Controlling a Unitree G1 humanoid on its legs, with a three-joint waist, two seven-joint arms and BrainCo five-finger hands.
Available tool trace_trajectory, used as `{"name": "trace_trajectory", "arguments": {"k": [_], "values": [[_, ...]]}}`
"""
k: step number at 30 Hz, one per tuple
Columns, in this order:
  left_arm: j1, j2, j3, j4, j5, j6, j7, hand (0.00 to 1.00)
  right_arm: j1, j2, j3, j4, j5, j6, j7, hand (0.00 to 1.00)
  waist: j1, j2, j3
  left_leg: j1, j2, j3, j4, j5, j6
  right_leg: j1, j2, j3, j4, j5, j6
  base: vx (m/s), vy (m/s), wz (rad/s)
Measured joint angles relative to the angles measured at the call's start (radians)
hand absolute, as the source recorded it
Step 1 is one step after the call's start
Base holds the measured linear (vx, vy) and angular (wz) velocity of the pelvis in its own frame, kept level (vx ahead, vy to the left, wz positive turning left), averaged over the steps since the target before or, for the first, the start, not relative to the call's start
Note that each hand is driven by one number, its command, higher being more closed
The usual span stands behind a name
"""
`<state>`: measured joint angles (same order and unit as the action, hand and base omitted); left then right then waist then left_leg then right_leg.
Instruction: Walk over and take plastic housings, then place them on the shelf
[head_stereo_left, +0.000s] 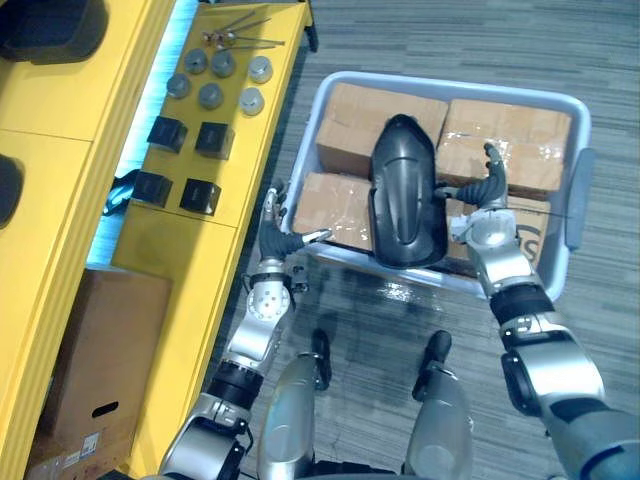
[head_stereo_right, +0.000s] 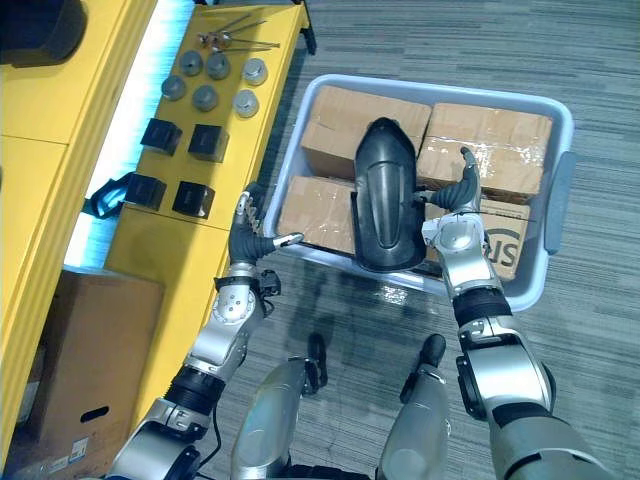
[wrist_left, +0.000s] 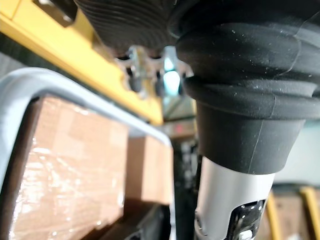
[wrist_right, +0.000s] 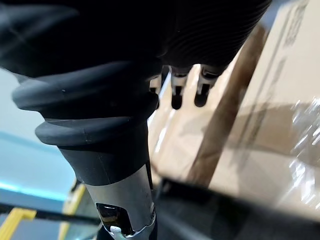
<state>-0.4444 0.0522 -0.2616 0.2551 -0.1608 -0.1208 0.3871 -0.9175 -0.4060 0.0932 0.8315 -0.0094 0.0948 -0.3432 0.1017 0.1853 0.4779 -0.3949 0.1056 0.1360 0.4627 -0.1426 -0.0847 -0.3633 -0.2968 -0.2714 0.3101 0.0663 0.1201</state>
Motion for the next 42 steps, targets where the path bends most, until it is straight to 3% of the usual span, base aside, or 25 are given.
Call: {"name": "trace_trajectory", "arguments": {"k": [3,9,13,14,20,24,35,42], "values": [[-0.006,-0.019,0.000,0.001,-0.024,0.002,-0.001,0.00,-0.008,0.000,0.005,0.023,0.009,0.002,0.017,0.00,0.008,0.008,-0.003,-0.014,-0.005,-0.019,-0.001,0.007,0.000,0.000,-0.003,-0.018,-0.002,0.000,0.000,0.01,0.026,0.16],[-0.008,-0.022,-0.041,0.014,-0.035,0.021,-0.004,0.00,-0.010,-0.002,0.007,0.080,0.013,0.058,0.017,0.00,0.025,0.008,-0.002,-0.021,-0.011,-0.028,0.000,0.013,0.002,0.000,-0.009,-0.027,0.003,-0.001,0.000,0.00,0.032,0.06],[-0.009,-0.030,-0.066,0.037,-0.038,0.022,0.001,0.00,-0.042,-0.012,0.006,0.101,0.017,0.132,-0.023,0.00,0.029,0.025,-0.002,-0.023,-0.013,-0.037,0.001,0.015,0.004,0.006,-0.012,-0.033,0.008,-0.002,-0.001,-0.03,0.041,0.06],[-0.003,-0.040,-0.068,0.047,-0.039,0.028,0.001,0.00,-0.042,-0.013,0.006,0.101,0.017,0.146,-0.035,1.00,0.032,0.033,-0.007,-0.023,-0.015,-0.037,0.000,0.015,0.005,0.006,-0.013,-0.033,0.009,-0.002,-0.001,-0.03,0.047,0.05],[-0.001,-0.063,-0.076,0.056,-0.068,0.027,0.002,0.00,-0.050,-0.017,0.000,0.111,0.015,0.219,-0.076,1.00,0.046,0.049,-0.018,-0.022,-0.015,-0.039,-0.003,0.017,0.005,0.007,-0.014,-0.034,0.010,-0.002,-0.001,-0.01,0.030,0.01],[0.000,-0.062,-0.076,0.085,-0.076,0.028,0.004,0.00,-0.050,-0.029,-0.015,0.151,0.015,0.301,-0.073,1.00,0.048,0.050,-0.018,-0.016,-0.015,-0.036,-0.010,0.021,0.004,0.009,-0.016,-0.034,0.007,-0.002,-0.001,0.01,0.034,0.00],[0.000,-0.064,-0.078,0.125,-0.118,0.020,0.002,0.00,-0.061,-0.027,-0.096,0.220,-0.006,0.336,-0.004,1.00,0.050,0.067,-0.030,0.000,-0.018,-0.032,-0.024,0.024,0.002,0.020,-0.016,-0.033,0.000,-0.002,0.000,0.01,0.032,-0.01],[-0.002,-0.064,-0.116,0.142,-0.155,-0.005,-0.035,0.00,-0.082,-0.038,-0.129,0.267,-0.016,0.320,-0.025,1.00,0.052,0.085,-0.044,0.002,-0.024,-0.045,-0.040,0.038,0.003,0.033,-0.022,-0.058,-0.010,-0.002,0.000,0.00,0.029,0.08]]}}
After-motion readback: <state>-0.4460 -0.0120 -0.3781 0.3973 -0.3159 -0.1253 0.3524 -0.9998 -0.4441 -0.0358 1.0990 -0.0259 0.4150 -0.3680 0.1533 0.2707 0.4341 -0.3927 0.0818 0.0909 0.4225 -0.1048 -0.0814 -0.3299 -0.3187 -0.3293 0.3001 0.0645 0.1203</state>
